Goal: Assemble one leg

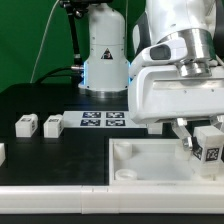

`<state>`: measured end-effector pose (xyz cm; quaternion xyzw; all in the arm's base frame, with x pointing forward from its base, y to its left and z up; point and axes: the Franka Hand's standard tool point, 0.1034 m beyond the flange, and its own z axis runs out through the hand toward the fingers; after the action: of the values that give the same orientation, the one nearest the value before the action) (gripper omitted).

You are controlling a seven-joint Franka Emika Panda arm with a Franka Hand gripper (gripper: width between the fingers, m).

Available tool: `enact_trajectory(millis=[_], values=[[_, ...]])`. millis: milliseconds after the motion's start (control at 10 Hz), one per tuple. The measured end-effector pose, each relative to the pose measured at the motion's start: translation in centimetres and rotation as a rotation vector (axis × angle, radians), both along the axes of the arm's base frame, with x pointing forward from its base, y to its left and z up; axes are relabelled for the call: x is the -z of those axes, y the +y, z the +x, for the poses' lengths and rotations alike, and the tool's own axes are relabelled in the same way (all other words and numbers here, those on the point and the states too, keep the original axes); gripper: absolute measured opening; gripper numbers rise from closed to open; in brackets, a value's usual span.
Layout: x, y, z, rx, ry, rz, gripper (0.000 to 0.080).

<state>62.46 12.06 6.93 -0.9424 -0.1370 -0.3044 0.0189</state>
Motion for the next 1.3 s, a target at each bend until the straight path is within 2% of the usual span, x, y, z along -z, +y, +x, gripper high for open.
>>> enact_trajectory(millis=[300, 400, 500, 600, 700, 800, 1100, 1300], values=[[0.1, 0.0, -0.1, 0.0, 0.012, -0.001, 0.0291], [0.3, 0.0, -0.2, -0.001, 0.019, -0.002, 0.038], [0.3, 0.0, -0.2, -0.001, 0.019, -0.002, 0.0519], [0.3, 0.0, -0.2, -0.001, 0.02, -0.002, 0.0608], [0.3, 0.0, -0.2, -0.001, 0.02, -0.002, 0.0608], [0.3, 0.0, -0.2, -0.001, 0.02, -0.002, 0.0641], [0.3, 0.0, -0.2, -0.001, 0.02, -0.002, 0.0649], [-1.3, 0.1, 0.1, 0.001, 0.026, 0.0, 0.0649]])
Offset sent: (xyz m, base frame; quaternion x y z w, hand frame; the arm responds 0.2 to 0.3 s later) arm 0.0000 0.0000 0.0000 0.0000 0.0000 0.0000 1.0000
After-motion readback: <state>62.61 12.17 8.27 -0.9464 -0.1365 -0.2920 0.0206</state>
